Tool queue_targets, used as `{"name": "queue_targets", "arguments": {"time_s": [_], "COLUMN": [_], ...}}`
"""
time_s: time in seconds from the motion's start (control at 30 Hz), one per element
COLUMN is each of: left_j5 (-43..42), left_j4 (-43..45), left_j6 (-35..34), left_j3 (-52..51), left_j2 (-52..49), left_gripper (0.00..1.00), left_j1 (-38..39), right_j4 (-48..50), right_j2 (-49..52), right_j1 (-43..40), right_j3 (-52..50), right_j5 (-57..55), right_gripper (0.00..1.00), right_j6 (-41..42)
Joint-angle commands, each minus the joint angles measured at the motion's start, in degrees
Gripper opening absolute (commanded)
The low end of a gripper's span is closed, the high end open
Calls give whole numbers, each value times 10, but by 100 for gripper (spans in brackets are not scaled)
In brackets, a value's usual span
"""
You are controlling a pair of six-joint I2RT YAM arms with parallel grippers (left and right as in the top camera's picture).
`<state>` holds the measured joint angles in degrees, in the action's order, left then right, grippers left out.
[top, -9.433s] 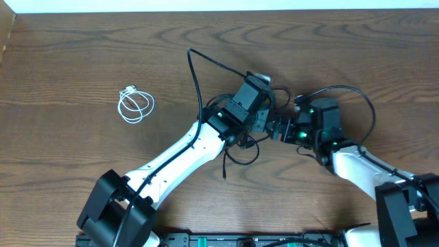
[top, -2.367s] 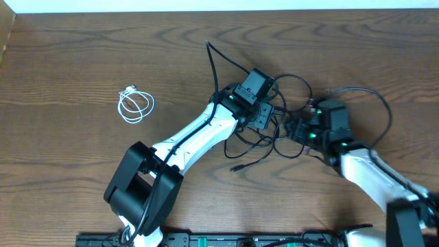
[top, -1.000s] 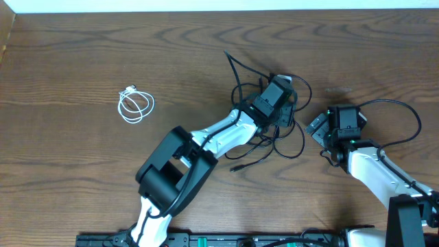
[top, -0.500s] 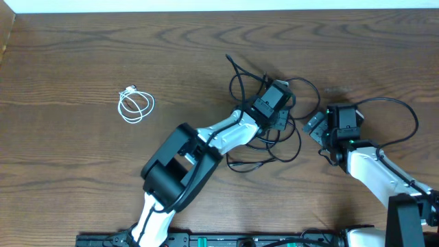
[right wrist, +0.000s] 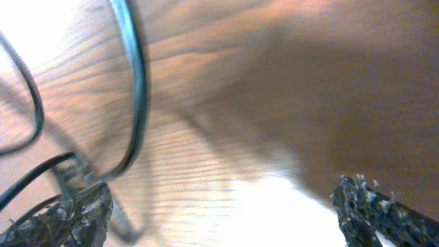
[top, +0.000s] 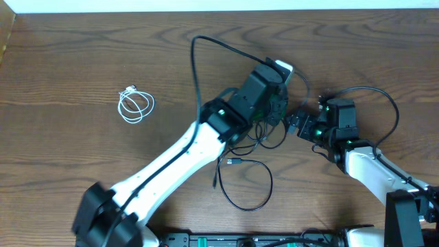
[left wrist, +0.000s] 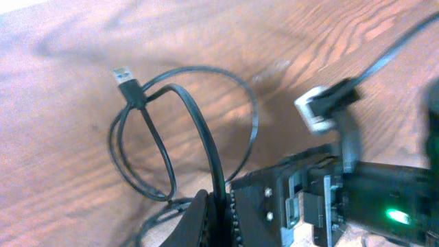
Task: Untangle cables
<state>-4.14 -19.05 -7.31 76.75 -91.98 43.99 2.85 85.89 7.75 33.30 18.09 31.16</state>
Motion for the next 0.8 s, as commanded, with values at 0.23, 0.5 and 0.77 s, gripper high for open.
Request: {"name": "queue_targets", "arguments": {"time_s": [0.23, 0.5, 0.77], "left_j5": [2, -66, -75], "left_j4": [-12, -12, -6], "left_j6": [83, 81, 70], "left_j3": [2, 3, 8], "left_j2": [78, 97, 146], "left_gripper": [7, 7, 8], "left_j1": [-2, -2, -2], "right_j4": [74, 94, 94], "right_j2": [6, 7, 7], "right_j1": [2, 19, 70], "right_j3": [-4, -4, -4], "right_j5": [275, 298, 202], "right_gripper": [99, 99, 99], "right_j6": [-149, -150, -149]}}
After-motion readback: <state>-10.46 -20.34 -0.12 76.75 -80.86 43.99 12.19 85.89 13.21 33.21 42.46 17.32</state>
